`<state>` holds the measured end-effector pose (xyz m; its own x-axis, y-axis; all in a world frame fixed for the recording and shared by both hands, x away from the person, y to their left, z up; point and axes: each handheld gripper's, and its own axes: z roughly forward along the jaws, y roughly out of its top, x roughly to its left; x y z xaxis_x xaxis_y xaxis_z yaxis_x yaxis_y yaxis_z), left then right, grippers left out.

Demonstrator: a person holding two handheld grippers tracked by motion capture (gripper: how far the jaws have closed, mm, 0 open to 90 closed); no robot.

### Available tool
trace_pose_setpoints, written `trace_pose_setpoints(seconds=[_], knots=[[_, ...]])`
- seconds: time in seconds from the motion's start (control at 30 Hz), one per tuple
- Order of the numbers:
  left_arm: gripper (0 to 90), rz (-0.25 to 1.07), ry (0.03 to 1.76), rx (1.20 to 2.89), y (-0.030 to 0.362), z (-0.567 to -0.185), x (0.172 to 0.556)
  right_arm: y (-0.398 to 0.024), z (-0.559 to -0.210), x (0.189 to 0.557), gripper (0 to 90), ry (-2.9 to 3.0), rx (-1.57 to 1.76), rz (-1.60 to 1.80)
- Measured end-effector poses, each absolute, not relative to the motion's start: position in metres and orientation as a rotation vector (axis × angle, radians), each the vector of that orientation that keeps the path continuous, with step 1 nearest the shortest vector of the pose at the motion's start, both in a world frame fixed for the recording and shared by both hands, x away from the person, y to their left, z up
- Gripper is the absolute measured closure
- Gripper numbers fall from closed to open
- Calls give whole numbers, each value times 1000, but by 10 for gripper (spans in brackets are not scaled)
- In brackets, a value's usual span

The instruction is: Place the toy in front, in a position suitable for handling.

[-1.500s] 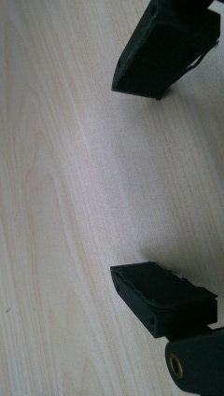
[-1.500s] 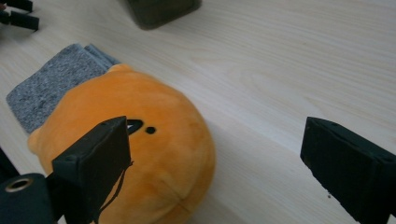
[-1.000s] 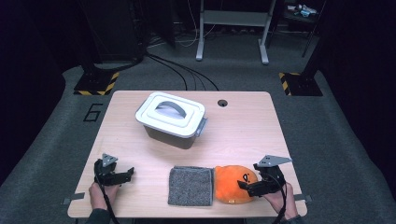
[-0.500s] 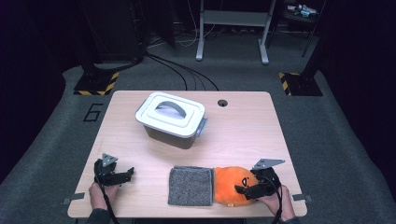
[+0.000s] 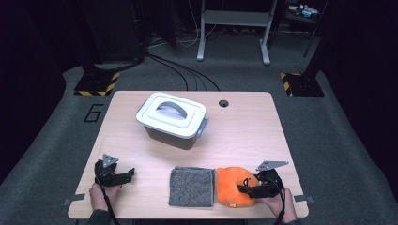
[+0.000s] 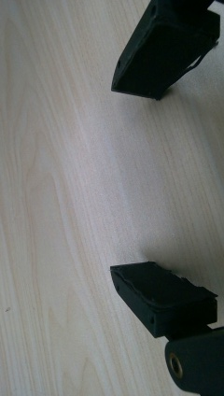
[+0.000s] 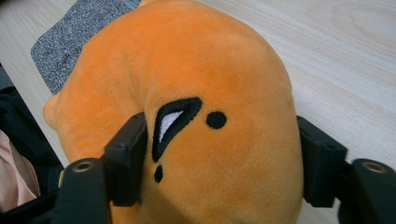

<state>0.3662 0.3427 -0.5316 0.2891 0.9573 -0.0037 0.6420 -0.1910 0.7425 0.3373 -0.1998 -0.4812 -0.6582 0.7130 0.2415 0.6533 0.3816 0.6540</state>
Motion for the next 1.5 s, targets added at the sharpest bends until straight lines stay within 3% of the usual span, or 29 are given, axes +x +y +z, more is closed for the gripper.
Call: trace_pose_setpoints(seconds=[0.23, 0.57, 1.5], knots=[[106, 632, 1429, 1920, 343, -532, 366, -200, -479, 334, 448, 2526, 1223, 1156], [106, 633, 1431, 1919, 343, -532, 366, -199, -473, 327, 548, 2489, 1189, 1190], [106, 634, 1436, 1915, 343, -532, 366, -202, -437, 335, 547, 2328, 1130, 1206]])
